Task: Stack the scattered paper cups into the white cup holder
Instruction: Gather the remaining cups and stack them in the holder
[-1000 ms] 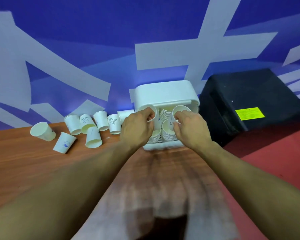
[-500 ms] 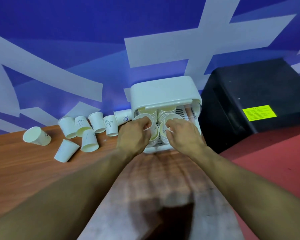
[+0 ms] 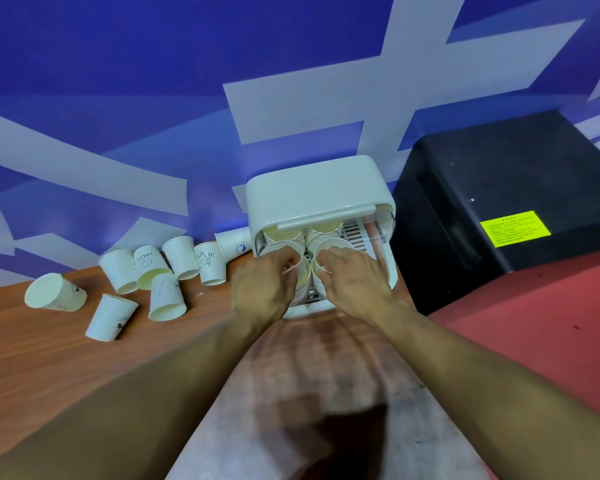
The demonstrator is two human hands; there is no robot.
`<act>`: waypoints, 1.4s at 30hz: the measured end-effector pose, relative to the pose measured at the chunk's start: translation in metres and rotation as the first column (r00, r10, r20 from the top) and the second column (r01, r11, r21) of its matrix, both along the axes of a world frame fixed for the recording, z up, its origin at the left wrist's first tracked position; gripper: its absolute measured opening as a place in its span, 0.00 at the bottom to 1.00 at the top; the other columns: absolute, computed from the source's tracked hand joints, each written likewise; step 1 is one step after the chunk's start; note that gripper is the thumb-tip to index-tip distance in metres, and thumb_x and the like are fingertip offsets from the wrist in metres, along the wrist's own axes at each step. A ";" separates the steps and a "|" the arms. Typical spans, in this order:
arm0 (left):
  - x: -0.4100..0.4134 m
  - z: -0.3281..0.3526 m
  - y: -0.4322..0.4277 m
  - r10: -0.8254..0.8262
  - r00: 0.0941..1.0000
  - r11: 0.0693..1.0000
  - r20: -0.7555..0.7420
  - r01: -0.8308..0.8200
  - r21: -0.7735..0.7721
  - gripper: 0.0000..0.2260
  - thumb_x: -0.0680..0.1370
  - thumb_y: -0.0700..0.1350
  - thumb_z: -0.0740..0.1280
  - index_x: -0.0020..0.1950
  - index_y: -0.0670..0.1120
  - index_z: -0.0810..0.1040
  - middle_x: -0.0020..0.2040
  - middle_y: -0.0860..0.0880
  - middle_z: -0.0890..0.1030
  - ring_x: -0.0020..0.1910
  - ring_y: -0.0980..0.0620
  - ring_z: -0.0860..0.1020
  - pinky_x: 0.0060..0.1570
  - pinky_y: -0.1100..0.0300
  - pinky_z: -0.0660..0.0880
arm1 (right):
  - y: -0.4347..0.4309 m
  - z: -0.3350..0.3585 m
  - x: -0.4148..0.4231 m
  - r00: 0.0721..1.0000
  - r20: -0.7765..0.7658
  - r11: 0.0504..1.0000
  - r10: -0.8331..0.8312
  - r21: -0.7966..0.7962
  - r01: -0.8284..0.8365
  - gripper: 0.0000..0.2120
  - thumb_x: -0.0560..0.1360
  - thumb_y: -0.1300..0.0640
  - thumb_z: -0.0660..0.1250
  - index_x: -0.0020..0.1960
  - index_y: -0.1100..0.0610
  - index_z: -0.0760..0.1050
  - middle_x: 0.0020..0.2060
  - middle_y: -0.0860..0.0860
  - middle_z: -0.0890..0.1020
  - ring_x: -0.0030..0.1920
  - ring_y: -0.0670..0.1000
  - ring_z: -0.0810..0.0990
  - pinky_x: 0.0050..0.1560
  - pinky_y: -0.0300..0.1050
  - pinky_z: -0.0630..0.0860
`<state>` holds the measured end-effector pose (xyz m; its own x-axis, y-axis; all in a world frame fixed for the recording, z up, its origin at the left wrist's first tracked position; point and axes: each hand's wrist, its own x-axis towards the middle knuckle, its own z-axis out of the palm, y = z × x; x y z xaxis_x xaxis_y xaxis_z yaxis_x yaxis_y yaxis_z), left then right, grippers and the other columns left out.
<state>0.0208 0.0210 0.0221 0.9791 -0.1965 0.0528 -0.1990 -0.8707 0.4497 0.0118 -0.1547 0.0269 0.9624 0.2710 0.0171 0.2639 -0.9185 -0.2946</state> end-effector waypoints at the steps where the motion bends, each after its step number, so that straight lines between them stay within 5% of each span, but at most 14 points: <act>1: 0.000 -0.001 0.000 -0.006 1.000 1.000 0.000 0.006 0.001 0.06 0.74 0.48 0.65 0.50 0.55 0.76 0.45 0.56 0.83 0.45 0.49 0.80 0.40 0.53 0.76 | 0.000 -0.002 0.001 1.000 -0.002 1.000 0.007 0.004 -0.007 0.04 0.77 0.56 0.61 0.49 0.56 0.73 0.42 0.52 0.77 0.43 0.58 0.76 0.39 0.44 0.60; 15: -0.002 -0.016 -0.005 -0.083 0.997 0.996 0.005 0.083 0.045 0.07 0.78 0.50 0.65 0.54 0.55 0.78 0.50 0.56 0.84 0.49 0.49 0.81 0.41 0.53 0.75 | -0.004 -0.022 -0.001 0.999 -0.020 0.998 0.042 0.052 -0.041 0.06 0.77 0.56 0.62 0.49 0.58 0.74 0.41 0.53 0.78 0.42 0.58 0.76 0.40 0.45 0.61; 24: -0.002 -0.027 -0.001 -0.132 0.991 0.991 0.028 0.131 0.032 0.06 0.79 0.49 0.64 0.47 0.52 0.80 0.42 0.52 0.83 0.40 0.47 0.79 0.33 0.59 0.64 | 0.004 -0.031 -0.003 1.000 0.023 0.997 0.010 0.080 -0.012 0.03 0.73 0.58 0.67 0.42 0.57 0.75 0.35 0.52 0.77 0.36 0.57 0.76 0.38 0.48 0.71; 29: -0.008 -0.034 -0.004 -0.178 0.984 0.981 0.029 0.174 0.089 0.09 0.79 0.49 0.63 0.41 0.50 0.78 0.36 0.51 0.80 0.36 0.47 0.78 0.30 0.56 0.70 | 0.005 -0.031 -0.003 0.999 0.049 0.996 -0.008 0.092 0.003 0.04 0.71 0.60 0.69 0.40 0.57 0.74 0.33 0.53 0.77 0.34 0.58 0.76 0.36 0.45 0.63; 38: -0.005 -0.021 -0.007 -0.145 0.980 0.978 -0.138 0.164 0.132 0.10 0.81 0.51 0.60 0.49 0.50 0.79 0.44 0.47 0.81 0.45 0.44 0.78 0.36 0.56 0.66 | 0.009 -0.031 -0.002 0.999 0.014 0.996 -0.041 0.074 0.040 0.07 0.71 0.60 0.69 0.38 0.57 0.71 0.32 0.54 0.76 0.33 0.59 0.76 0.36 0.44 0.60; 42: -0.006 -0.014 0.001 -0.141 0.967 0.990 -0.211 0.142 -0.013 0.09 0.78 0.52 0.66 0.52 0.48 0.79 0.50 0.47 0.83 0.51 0.45 0.79 0.46 0.54 0.75 | 0.012 -0.024 -0.002 0.995 -0.094 0.999 -0.047 -0.023 0.045 0.05 0.74 0.57 0.64 0.42 0.54 0.68 0.39 0.52 0.77 0.41 0.57 0.76 0.38 0.44 0.62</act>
<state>0.0152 0.0222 0.0083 0.9303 -0.3336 -0.1524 -0.2210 -0.8415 0.4930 0.0101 -0.1427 0.0032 0.9709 0.2260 -0.0792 0.1934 -0.9351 -0.2970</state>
